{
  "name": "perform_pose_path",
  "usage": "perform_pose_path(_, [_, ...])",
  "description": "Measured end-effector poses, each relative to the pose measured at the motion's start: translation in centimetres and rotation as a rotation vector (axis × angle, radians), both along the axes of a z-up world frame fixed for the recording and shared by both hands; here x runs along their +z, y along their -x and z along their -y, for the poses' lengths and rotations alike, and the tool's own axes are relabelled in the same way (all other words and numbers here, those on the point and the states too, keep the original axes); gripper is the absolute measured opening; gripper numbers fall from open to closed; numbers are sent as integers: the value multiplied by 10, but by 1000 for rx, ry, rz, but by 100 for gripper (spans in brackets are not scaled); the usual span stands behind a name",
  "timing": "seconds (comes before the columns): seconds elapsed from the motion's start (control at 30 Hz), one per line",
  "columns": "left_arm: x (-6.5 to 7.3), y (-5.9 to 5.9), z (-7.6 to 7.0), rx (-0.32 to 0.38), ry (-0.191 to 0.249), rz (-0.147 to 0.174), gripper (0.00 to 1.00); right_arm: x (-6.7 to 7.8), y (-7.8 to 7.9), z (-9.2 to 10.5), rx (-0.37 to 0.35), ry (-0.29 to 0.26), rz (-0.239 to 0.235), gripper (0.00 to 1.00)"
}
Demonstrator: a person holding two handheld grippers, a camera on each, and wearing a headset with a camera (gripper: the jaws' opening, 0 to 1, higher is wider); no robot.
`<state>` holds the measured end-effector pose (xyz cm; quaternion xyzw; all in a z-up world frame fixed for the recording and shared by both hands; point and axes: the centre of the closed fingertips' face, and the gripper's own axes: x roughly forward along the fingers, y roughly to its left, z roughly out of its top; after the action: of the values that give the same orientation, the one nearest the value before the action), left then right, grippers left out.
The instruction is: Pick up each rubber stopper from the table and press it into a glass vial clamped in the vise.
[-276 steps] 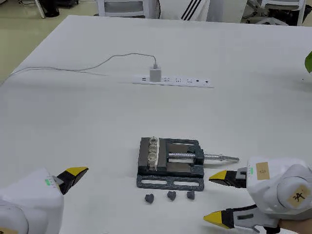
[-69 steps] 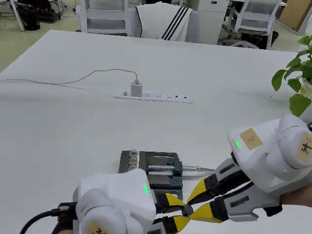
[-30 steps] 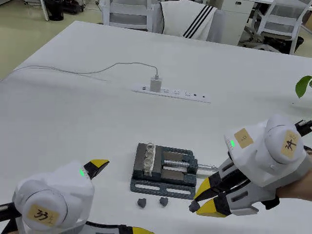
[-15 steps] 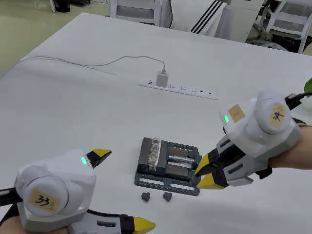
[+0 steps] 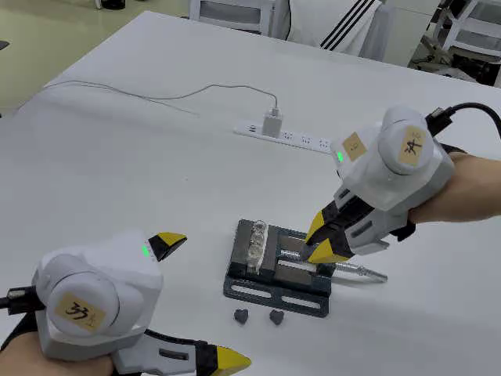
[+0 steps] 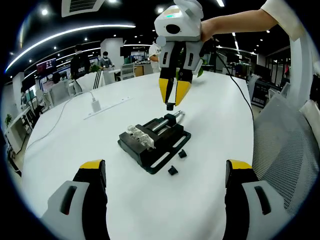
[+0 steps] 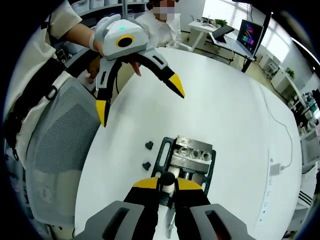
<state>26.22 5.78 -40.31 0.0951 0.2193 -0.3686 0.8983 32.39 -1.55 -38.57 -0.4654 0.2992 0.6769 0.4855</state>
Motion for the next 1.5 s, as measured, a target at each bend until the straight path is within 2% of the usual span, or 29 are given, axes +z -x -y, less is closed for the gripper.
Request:
perform_pose_path(0.2, [-4, -1, 4, -8, 3, -9, 99, -5, -24, -15, 27, 19, 32, 6])
perform_pose_path(0.37, [-7, -1, 7, -27, -7, -12, 99, -15, -36, -26, 88, 52, 71, 6])
perform_pose_path(0.8, [-11, -3, 11, -30, 1, -20, 99, -28, -56, -52, 130, 81, 96, 5])
perform_pose_path(0.93, [-12, -3, 11, -30, 2, -25, 99, -34, -62, -52, 101, 111, 108, 5])
perform_pose_path(1.07, [-13, -2, 11, -26, 6, -24, 99, -35, -60, -53, 92, 117, 85, 5])
perform_pose_path(1.27, [-15, -2, 11, -23, 7, -31, 99, -38, -60, -55, 86, 135, 74, 5])
perform_pose_path(1.33, [-15, -2, 11, -23, 4, -31, 99, -39, -64, -59, 84, 143, 69, 5])
perform_pose_path(1.5, [-16, -2, 7, -15, 6, -35, 99, -40, -55, -59, 91, 156, 66, 5])
